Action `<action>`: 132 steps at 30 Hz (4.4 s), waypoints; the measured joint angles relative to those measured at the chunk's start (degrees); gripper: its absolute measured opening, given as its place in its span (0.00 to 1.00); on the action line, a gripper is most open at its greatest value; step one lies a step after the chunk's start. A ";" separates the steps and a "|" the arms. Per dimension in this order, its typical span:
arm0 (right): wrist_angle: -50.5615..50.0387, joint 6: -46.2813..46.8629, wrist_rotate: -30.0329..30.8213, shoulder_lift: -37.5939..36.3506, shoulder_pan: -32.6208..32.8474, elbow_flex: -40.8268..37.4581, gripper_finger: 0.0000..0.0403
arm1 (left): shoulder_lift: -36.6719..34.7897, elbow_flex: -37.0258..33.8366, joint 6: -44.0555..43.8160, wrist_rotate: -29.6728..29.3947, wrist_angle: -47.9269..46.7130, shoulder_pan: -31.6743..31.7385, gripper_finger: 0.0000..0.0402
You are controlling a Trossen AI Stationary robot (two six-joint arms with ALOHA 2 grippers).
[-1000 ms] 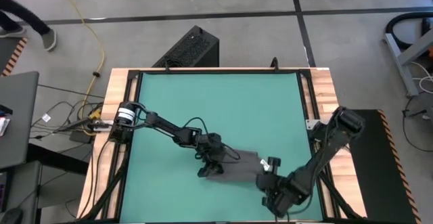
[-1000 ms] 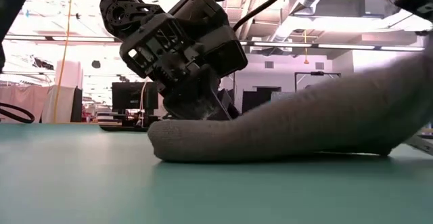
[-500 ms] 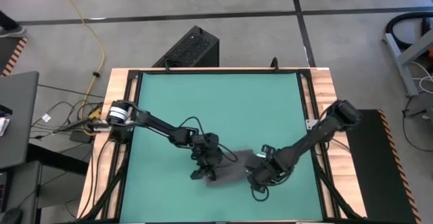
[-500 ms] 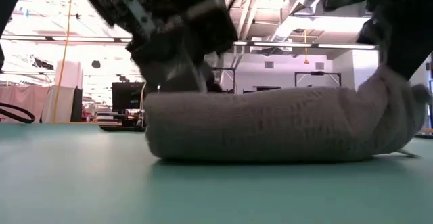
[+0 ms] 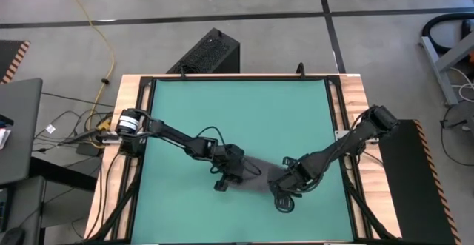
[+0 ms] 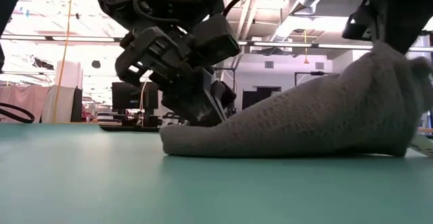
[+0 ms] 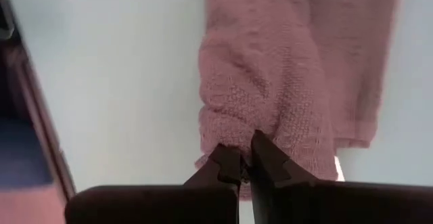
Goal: Roll towel into tight, uniform cylinder
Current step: Roll the gray towel
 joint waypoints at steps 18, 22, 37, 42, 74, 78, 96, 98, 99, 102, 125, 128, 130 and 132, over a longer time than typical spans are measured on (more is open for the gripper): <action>-3.21 -5.69 -1.65 0.02 2.08 0.02 0.05 | -0.23 0.01 17.67 -2.50 9.21 3.09 0.00; -3.17 -6.31 -1.50 0.02 2.45 0.02 0.05 | 3.58 0.05 17.30 0.17 11.40 4.36 0.00; -5.51 9.15 4.49 0.02 3.32 0.02 0.05 | 6.74 -0.12 4.57 8.59 8.41 1.76 0.00; -5.25 9.34 1.70 0.02 -0.72 0.07 0.05 | 6.56 -2.87 0.44 8.26 11.69 -1.23 0.00; -3.40 2.28 -3.68 5.39 -10.78 -6.56 0.05 | -10.06 -5.33 -9.54 -5.13 -1.79 -6.86 0.00; -2.86 2.11 -2.82 5.29 -10.99 -6.60 0.05 | -16.75 -5.37 -6.90 -14.31 -6.38 -9.77 0.00; -2.07 1.82 -1.60 5.31 -11.06 -6.62 0.05 | -6.25 -5.24 5.78 -24.77 19.59 -14.77 0.00; -1.82 1.76 -1.60 5.33 -11.08 -6.62 0.05 | -5.22 -5.24 4.94 -23.16 20.04 -14.60 0.00; -1.75 1.74 -1.60 5.33 -11.08 -6.64 0.05 | -4.59 -5.19 4.84 -23.03 20.70 -14.60 0.00; -1.52 1.74 -1.60 5.33 -11.08 -6.64 0.05 | -2.34 -5.15 4.85 -26.39 21.57 -14.20 0.00; -10.93 7.48 8.33 -1.22 -6.37 -6.69 0.25 | -0.57 -5.11 -1.21 -23.98 13.06 -9.75 0.00; -12.92 10.46 11.91 -5.82 -4.56 -6.71 0.25 | -0.59 -5.11 -1.18 -23.71 12.87 -9.77 0.00; -12.86 10.70 12.63 -8.70 -3.40 -6.71 0.25 | -0.59 -5.11 -1.18 -23.61 12.85 -9.70 0.00; -12.64 8.82 14.42 -11.37 -1.94 -6.71 0.25 | -0.59 -5.11 -1.18 -23.61 12.85 -9.70 0.00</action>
